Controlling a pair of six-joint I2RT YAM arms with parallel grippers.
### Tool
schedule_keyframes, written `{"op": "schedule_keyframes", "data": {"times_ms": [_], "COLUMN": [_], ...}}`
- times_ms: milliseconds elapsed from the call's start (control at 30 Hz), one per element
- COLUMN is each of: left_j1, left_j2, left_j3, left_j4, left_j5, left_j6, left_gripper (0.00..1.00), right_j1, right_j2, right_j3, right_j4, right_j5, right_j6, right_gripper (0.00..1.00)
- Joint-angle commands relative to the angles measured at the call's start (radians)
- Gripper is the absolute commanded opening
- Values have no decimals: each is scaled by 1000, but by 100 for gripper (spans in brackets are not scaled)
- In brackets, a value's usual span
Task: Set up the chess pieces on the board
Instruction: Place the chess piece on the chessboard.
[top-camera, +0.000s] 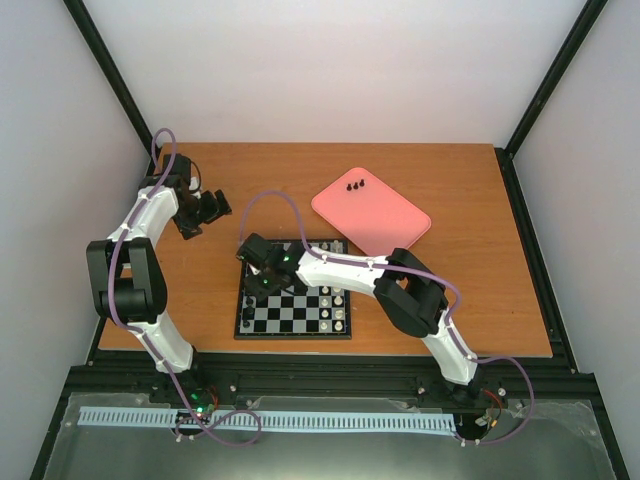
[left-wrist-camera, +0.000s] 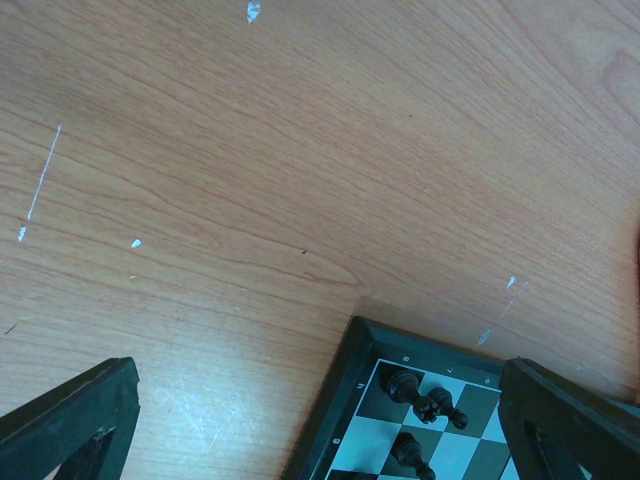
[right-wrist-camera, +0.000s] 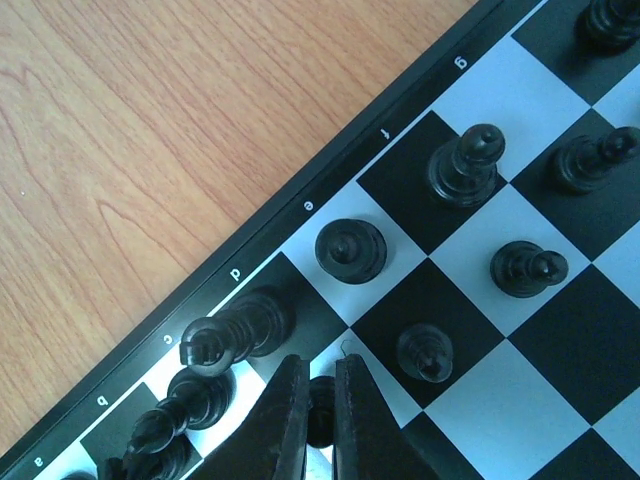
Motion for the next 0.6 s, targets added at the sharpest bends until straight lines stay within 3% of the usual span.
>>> {"op": "schedule_keyframes", "data": {"times_ms": [0, 567], "left_j1": [9, 9], "left_j2": [-10, -11], "left_j3": [20, 13], "left_j4": [9, 11], "left_j5": [-3, -3], "left_j6": [17, 17], "left_gripper": [100, 100], "right_j1": [3, -8], "right_j2": [5, 13], "right_j3": [-25, -35], "right_j4": [27, 27], "right_j5": [14, 12], "right_j6": [-3, 0], "right_gripper": [3, 6]}}
